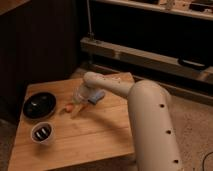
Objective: Place the pepper on the white sponge
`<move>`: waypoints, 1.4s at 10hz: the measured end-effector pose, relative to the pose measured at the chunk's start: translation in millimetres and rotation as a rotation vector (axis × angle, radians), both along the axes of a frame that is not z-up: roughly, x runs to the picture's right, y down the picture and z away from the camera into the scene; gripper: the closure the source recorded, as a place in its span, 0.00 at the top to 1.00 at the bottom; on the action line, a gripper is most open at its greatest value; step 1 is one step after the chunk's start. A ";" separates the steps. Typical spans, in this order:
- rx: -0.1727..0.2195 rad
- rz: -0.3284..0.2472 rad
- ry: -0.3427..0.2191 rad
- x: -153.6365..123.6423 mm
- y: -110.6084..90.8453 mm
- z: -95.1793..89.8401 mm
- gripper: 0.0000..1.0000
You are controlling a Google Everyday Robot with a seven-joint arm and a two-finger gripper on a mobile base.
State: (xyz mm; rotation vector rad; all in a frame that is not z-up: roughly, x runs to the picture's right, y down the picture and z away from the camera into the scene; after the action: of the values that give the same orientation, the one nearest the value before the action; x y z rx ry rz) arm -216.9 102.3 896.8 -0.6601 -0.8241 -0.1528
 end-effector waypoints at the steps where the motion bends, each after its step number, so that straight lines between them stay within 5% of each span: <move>1: -0.003 -0.004 0.002 0.9 -1.3 0.1 0.37; 5: -0.014 -0.039 -0.002 -0.3 -2.2 0.6 0.01; 10: -0.009 -0.074 -0.009 1.3 -5.2 -3.7 0.00; 14: 0.085 -0.033 -0.025 19.0 -67.3 -49.3 0.00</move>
State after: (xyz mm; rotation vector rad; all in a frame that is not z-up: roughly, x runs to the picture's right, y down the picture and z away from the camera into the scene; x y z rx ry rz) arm -197.9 35.0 847.5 -0.5934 -0.8267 -0.2250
